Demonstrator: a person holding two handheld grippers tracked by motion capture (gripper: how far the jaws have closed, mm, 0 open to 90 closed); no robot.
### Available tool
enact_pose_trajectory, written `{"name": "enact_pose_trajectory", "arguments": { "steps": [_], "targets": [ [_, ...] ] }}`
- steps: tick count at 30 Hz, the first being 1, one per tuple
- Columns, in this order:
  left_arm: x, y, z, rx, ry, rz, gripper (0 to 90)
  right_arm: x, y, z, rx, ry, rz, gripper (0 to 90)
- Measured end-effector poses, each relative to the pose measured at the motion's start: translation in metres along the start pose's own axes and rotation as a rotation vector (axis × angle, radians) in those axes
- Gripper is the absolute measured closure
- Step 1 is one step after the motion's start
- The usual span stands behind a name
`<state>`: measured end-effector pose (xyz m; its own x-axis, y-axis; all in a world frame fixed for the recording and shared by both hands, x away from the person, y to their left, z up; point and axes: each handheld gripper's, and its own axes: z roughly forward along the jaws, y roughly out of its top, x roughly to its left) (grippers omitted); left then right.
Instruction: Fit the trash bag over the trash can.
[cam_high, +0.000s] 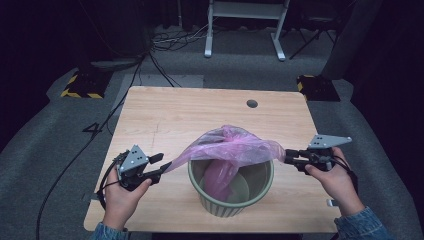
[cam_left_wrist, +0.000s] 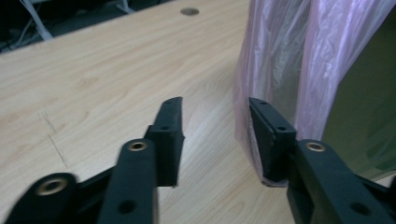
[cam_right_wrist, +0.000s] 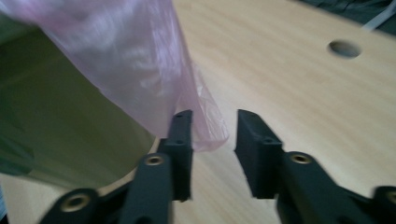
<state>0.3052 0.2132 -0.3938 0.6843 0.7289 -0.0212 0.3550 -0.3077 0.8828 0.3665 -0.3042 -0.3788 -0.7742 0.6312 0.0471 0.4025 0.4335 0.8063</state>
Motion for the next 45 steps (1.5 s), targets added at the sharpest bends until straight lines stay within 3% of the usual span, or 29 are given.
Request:
{"name": "enact_pose_trajectory", "arguments": {
  "steps": [5, 11, 17, 23, 26, 32, 36, 41, 45],
  "targets": [
    [-0.003, 0.006, -0.019, -0.047, 0.008, 0.018, 42.2, 0.000, 0.008, -0.023, -0.064, -0.073, -0.032, 51.2],
    [-0.004, 0.011, -0.036, -0.101, 0.008, 0.023, 33.5, 0.009, 0.023, -0.036, -0.108, -0.056, -0.085, 43.0],
    [-0.018, 0.018, -0.041, -0.099, -0.043, 0.067, 32.7, 0.014, 0.044, -0.020, -0.103, -0.041, -0.129, 38.9],
    [-0.014, 0.020, -0.027, -0.076, -0.055, 0.066, 36.3, 0.008, 0.062, 0.009, -0.063, -0.030, -0.160, 34.5],
    [-0.013, 0.019, -0.023, -0.065, -0.041, 0.065, 37.0, 0.007, 0.066, 0.019, -0.045, -0.026, -0.172, 34.3],
    [-0.015, 0.019, -0.032, -0.082, -0.029, 0.061, 36.4, 0.012, 0.074, 0.002, -0.101, -0.019, -0.169, 34.4],
    [-0.027, 0.021, -0.037, -0.082, -0.049, 0.083, 35.8, 0.016, 0.083, -0.005, -0.124, -0.015, -0.172, 33.8],
    [-0.039, 0.023, -0.041, -0.081, -0.059, 0.116, 34.6, 0.020, 0.093, 0.007, -0.114, -0.002, -0.180, 32.6],
    [-0.038, 0.024, -0.039, -0.087, -0.103, 0.100, 33.8, 0.018, 0.098, 0.026, -0.098, 0.055, -0.168, 29.2]
  ]
}}
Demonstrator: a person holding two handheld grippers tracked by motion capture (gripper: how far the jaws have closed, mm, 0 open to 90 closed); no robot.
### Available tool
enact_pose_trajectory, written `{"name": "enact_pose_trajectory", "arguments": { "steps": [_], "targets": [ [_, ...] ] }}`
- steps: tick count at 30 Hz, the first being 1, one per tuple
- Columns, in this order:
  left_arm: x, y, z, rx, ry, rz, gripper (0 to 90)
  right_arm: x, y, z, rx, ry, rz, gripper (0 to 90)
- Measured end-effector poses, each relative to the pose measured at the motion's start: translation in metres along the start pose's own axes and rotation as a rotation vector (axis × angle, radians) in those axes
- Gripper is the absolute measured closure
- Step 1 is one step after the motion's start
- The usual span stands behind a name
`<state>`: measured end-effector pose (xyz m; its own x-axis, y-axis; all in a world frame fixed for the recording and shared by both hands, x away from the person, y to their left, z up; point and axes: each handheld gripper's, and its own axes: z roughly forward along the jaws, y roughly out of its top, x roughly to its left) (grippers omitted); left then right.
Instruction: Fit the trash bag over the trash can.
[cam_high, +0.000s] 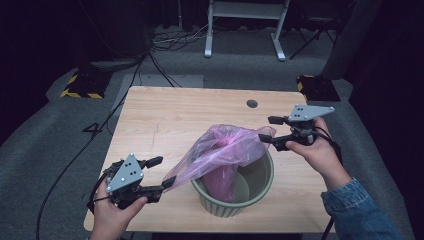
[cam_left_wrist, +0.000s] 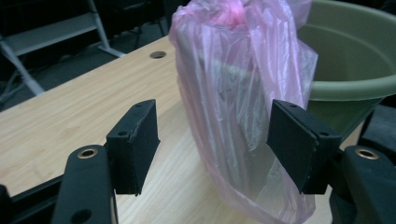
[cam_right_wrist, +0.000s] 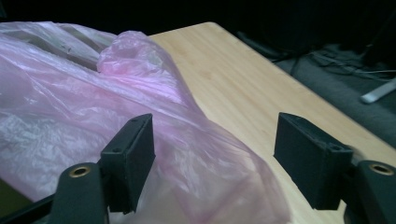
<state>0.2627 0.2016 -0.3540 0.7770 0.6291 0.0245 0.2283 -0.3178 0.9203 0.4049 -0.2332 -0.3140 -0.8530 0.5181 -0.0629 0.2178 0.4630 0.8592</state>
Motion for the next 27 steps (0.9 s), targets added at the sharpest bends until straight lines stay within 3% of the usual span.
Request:
{"name": "enact_pose_trajectory", "arguments": {
  "steps": [2, 5, 7, 9, 11, 17, 20, 22, 27],
  "targets": [
    [0.001, -0.001, 0.001, 0.002, -0.002, -0.001, 33.6, -0.002, -0.001, 0.009, 0.012, 0.041, 0.013, 34.8],
    [0.000, -0.004, 0.002, 0.006, -0.018, -0.002, 33.2, -0.002, -0.004, 0.015, 0.038, 0.135, 0.043, 63.6],
    [-0.002, -0.007, 0.002, -0.001, -0.054, -0.017, 32.5, 0.003, -0.004, 0.012, 0.036, 0.158, 0.033, 79.9],
    [-0.004, -0.009, 0.003, -0.010, -0.092, -0.030, 32.3, 0.010, -0.003, 0.005, 0.043, 0.116, -0.008, 81.8],
    [-0.009, -0.010, 0.003, -0.007, -0.098, -0.017, 31.9, 0.017, -0.003, -0.003, 0.037, 0.089, -0.033, 87.3],
    [-0.020, -0.007, 0.008, 0.007, -0.113, 0.015, 29.6, 0.027, -0.013, -0.027, 0.001, 0.070, -0.019, 87.2],
    [-0.024, -0.006, 0.019, 0.031, -0.111, 0.031, 30.5, 0.029, -0.022, -0.034, -0.009, 0.083, 0.002, 86.5],
    [-0.023, -0.006, 0.027, 0.048, -0.102, 0.051, 41.3, 0.030, -0.027, -0.038, -0.026, 0.097, 0.020, 85.5],
    [-0.021, -0.007, 0.040, 0.078, -0.113, 0.064, 82.3, 0.036, -0.040, -0.046, -0.052, 0.120, 0.040, 87.4]
  ]
}}
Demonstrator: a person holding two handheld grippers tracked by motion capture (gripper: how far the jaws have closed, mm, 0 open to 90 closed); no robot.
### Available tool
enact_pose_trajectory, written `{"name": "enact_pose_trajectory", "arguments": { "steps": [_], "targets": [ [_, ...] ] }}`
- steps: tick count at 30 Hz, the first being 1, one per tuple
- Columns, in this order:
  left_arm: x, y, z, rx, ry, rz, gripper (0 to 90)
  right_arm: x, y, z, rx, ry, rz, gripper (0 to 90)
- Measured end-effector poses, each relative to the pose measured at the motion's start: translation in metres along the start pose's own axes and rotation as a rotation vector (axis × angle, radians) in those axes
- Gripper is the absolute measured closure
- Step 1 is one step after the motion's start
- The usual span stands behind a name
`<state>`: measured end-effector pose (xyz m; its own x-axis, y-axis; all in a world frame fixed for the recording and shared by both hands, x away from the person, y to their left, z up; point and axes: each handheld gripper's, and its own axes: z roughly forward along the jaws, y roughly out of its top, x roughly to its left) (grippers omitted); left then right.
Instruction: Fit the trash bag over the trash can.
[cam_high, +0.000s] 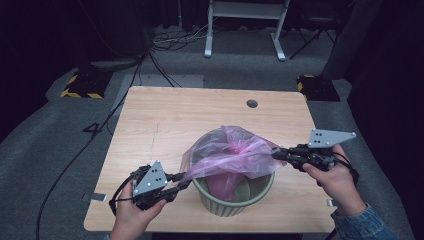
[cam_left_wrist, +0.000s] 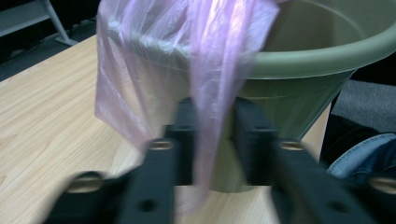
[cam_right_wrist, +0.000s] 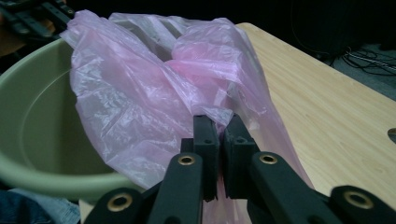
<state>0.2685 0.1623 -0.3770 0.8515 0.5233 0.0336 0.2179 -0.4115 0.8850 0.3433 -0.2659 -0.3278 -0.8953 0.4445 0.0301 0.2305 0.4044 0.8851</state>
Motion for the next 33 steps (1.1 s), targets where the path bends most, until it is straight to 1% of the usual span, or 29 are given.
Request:
{"name": "enact_pose_trajectory", "arguments": {
  "steps": [2, 4, 7, 8, 9, 12, 16, 19, 22, 25, 28, 29, 31, 33],
  "targets": [
    [0.000, -0.001, 0.000, -0.001, 0.000, -0.002, 89.5, 0.004, -0.005, -0.004, -0.011, 0.000, -0.005, 88.7],
    [-0.001, -0.002, -0.001, 0.000, -0.011, -0.001, 90.0, 0.008, -0.009, -0.008, -0.023, 0.003, -0.008, 89.1],
    [-0.003, -0.005, -0.002, 0.008, -0.020, 0.006, 90.0, 0.020, -0.016, -0.017, -0.052, 0.016, -0.032, 89.6],
    [-0.004, -0.007, -0.002, 0.008, -0.028, 0.002, 90.0, 0.023, -0.018, -0.019, -0.055, 0.021, -0.039, 89.8],
    [-0.004, -0.009, -0.002, 0.008, -0.035, -0.002, 90.0, 0.028, -0.021, -0.021, -0.063, 0.034, -0.046, 90.0],
    [-0.004, -0.012, 0.000, 0.005, -0.051, 0.000, 90.0, 0.041, -0.032, -0.024, -0.076, 0.082, -0.055, 90.0],
    [-0.007, -0.017, 0.002, -0.002, -0.087, 0.015, 90.0, 0.056, -0.050, -0.028, -0.079, 0.132, -0.082, 90.0],
    [-0.009, -0.021, 0.004, -0.010, -0.115, 0.016, 90.0, 0.060, -0.063, -0.025, -0.084, 0.165, -0.088, 90.0],
    [-0.012, -0.024, 0.007, 0.000, -0.118, 0.033, 90.0, 0.065, -0.068, -0.023, -0.097, 0.185, -0.110, 90.0],
    [-0.013, -0.029, 0.010, 0.019, -0.123, 0.038, 90.0, 0.072, -0.068, -0.022, -0.093, 0.183, -0.142, 90.0],
    [-0.012, -0.034, 0.016, 0.025, -0.150, 0.028, 90.0, 0.080, -0.066, -0.019, -0.067, 0.188, -0.188, 90.0],
    [-0.012, -0.035, 0.019, 0.030, -0.162, 0.031, 90.0, 0.081, -0.066, -0.017, -0.062, 0.190, -0.192, 90.0],
    [-0.013, -0.040, 0.028, 0.057, -0.180, 0.040, 90.0, 0.083, -0.067, -0.014, -0.050, 0.191, -0.193, 90.0],
    [-0.015, -0.043, 0.035, 0.086, -0.182, 0.049, 90.0, 0.082, -0.068, -0.011, -0.031, 0.186, -0.185, 90.0]
  ]
}}
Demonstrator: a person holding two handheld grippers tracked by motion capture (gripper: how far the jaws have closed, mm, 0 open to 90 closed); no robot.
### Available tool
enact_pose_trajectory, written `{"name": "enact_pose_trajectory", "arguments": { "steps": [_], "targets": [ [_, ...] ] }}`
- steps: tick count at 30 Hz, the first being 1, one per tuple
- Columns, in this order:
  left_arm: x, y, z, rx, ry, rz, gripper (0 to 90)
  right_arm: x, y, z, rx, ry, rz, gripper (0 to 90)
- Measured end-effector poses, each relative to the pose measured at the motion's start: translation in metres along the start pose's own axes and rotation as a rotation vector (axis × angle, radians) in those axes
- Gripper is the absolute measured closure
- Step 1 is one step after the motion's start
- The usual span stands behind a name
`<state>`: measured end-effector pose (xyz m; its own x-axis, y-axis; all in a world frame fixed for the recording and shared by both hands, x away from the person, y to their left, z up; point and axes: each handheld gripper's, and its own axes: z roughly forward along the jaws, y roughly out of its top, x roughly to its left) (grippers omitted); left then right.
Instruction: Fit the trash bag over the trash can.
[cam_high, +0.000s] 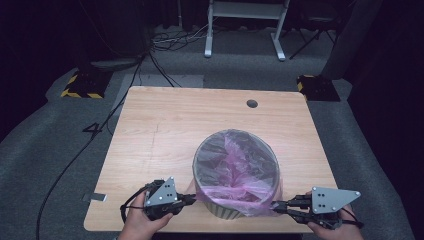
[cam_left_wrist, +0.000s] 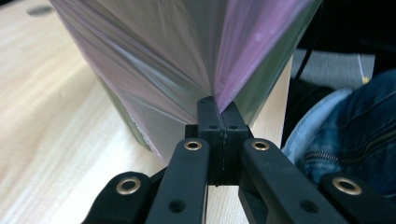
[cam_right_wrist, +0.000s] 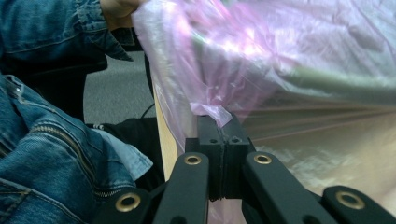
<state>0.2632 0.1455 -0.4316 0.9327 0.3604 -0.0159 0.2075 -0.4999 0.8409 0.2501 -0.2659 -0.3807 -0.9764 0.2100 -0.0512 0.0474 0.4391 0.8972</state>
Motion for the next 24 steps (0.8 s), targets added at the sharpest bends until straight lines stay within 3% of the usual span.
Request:
{"name": "enact_pose_trajectory", "arguments": {
  "steps": [1, 2, 4, 6, 9, 11, 13, 15, 18, 21, 24],
  "targets": [
    [0.000, -0.001, 0.003, 0.015, 0.002, 0.005, 90.0, -0.001, -0.001, 0.001, 0.010, -0.004, 0.003, 90.0],
    [0.000, -0.002, 0.007, 0.062, 0.024, 0.016, 90.0, -0.002, -0.002, 0.002, 0.023, -0.012, 0.005, 90.0],
    [0.002, -0.007, 0.012, 0.106, 0.039, 0.017, 90.0, -0.004, -0.008, 0.005, 0.114, -0.078, -0.013, 90.0],
    [0.009, -0.017, 0.015, 0.107, 0.045, -0.019, 90.0, -0.010, -0.017, 0.008, 0.160, -0.116, 0.008, 90.0],
    [0.018, -0.027, 0.013, 0.074, 0.040, -0.078, 90.0, -0.018, -0.028, 0.009, 0.162, -0.136, 0.062, 90.0],
    [0.020, -0.031, 0.012, 0.044, 0.024, -0.112, 90.0, -0.021, -0.033, 0.010, 0.154, -0.122, 0.102, 90.0],
    [0.019, -0.031, 0.009, 0.052, 0.054, -0.103, 88.6, -0.023, -0.036, 0.011, 0.164, -0.107, 0.130, 85.5],
    [0.018, -0.032, 0.005, 0.053, 0.077, -0.106, 72.7, -0.025, -0.037, 0.009, 0.149, -0.094, 0.155, 69.1],
    [0.015, -0.032, -0.010, 0.002, 0.076, -0.129, 54.1, -0.029, -0.032, -0.007, 0.079, -0.106, 0.150, 50.3],
    [0.012, -0.029, -0.026, -0.040, 0.087, -0.126, 43.5, -0.032, -0.027, -0.021, 0.029, -0.102, 0.166, 43.7],
    [0.013, -0.025, -0.033, -0.060, 0.117, -0.122, 35.8, -0.039, -0.019, -0.029, 0.005, -0.153, 0.155, 36.4]
  ]
}}
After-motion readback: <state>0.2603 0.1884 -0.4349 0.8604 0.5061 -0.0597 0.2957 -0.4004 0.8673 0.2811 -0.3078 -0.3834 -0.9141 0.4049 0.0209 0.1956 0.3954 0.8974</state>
